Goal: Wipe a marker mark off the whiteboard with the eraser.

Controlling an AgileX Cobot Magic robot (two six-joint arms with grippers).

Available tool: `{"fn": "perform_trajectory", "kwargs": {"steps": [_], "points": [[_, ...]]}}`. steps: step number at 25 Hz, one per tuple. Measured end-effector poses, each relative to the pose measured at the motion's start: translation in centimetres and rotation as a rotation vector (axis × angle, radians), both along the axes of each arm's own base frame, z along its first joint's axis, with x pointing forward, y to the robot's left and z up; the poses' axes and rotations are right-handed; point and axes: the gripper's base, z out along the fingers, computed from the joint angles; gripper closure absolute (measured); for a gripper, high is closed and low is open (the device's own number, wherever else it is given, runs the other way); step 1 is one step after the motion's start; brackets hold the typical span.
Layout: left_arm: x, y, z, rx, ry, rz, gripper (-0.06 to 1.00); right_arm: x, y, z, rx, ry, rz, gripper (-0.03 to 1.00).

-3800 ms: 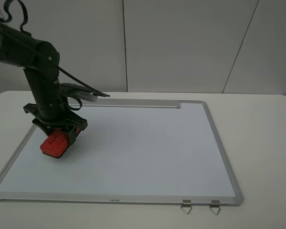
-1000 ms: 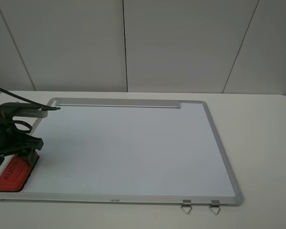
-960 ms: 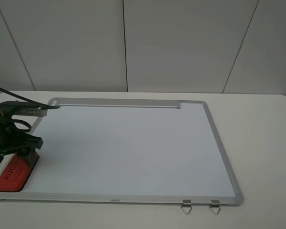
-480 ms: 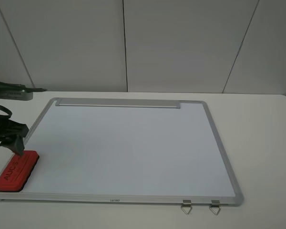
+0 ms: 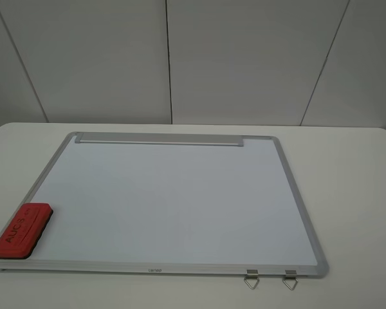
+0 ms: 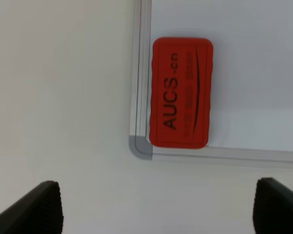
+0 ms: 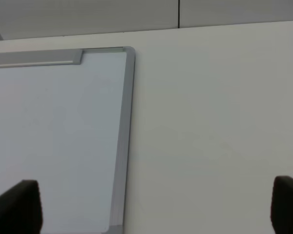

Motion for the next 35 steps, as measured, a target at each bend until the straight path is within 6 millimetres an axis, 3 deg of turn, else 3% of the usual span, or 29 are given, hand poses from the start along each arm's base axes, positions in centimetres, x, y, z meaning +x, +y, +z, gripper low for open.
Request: {"fn": "perform_trajectory", "kwargs": {"steps": [8, 16, 21, 35], "points": [[-6.6, 0.2, 3.0, -0.069, -0.175, -0.012, 0.19, 0.0, 0.0, 0.0, 0.0, 0.0, 0.0, 0.14], [-11.8, 0.7, 0.6, -0.084, -0.325, -0.021, 0.19, 0.0, 0.0, 0.0, 0.0, 0.0, 0.0, 0.14], [-12.5, 0.7, -0.5, -0.055, -0.485, -0.091, 0.19, 0.0, 0.0, 0.0, 0.0, 0.0, 0.0, 0.14], [-16.8, 1.1, -0.5, -0.038, -0.755, -0.135, 0.19, 0.0, 0.0, 0.0, 0.0, 0.0, 0.0, 0.14]]}}
